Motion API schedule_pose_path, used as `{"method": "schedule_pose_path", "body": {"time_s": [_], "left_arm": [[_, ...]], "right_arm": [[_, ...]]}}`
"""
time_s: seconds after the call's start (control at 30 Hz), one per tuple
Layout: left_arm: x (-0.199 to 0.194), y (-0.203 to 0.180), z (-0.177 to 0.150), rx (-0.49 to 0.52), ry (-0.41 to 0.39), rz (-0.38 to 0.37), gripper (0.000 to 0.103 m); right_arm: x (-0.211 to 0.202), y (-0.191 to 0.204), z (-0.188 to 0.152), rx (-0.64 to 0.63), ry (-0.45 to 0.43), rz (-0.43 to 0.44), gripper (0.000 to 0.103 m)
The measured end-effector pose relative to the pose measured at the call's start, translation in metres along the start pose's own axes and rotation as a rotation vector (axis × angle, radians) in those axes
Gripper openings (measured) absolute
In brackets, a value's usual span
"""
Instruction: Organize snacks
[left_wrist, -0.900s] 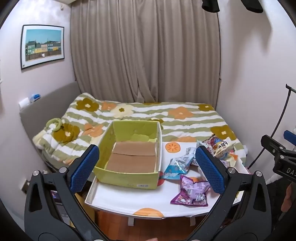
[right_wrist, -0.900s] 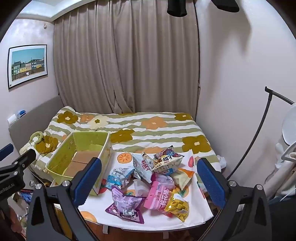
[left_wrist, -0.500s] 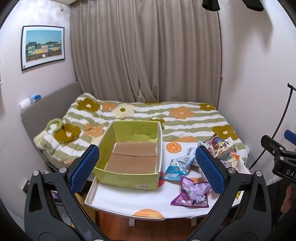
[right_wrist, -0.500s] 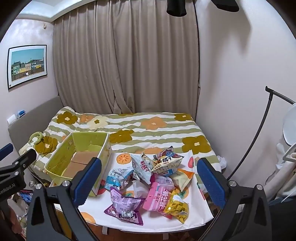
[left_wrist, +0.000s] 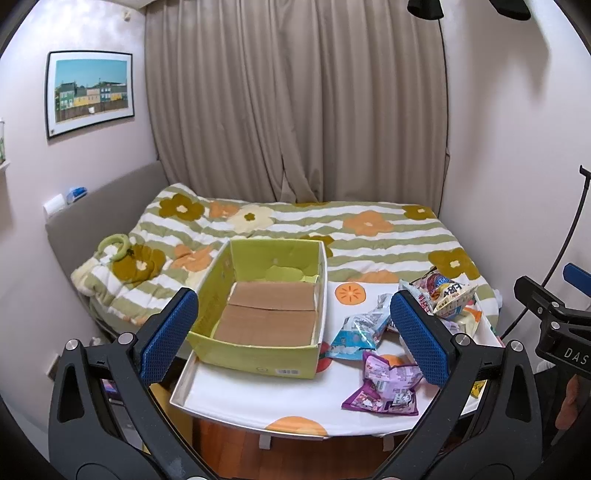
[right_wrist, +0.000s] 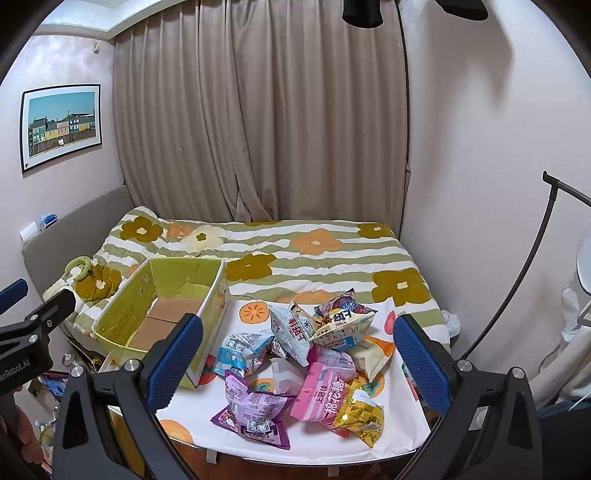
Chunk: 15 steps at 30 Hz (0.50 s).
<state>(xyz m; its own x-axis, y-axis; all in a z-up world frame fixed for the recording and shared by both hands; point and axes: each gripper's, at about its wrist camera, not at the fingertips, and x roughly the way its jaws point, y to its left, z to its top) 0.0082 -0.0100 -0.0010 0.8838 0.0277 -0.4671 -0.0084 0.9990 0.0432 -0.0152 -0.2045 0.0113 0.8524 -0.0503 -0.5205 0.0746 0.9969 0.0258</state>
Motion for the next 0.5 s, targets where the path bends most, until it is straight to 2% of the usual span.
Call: {"method": "schedule_pose_path", "body": {"time_s": [0.5], "left_arm": [[0.0008, -0.0014, -0.0011, 0.001, 0.02, -0.006, 0.103]], "right_arm": [[0.001, -0.0008, 0.0002, 0.002, 0.008, 0.0, 0.103]]}}
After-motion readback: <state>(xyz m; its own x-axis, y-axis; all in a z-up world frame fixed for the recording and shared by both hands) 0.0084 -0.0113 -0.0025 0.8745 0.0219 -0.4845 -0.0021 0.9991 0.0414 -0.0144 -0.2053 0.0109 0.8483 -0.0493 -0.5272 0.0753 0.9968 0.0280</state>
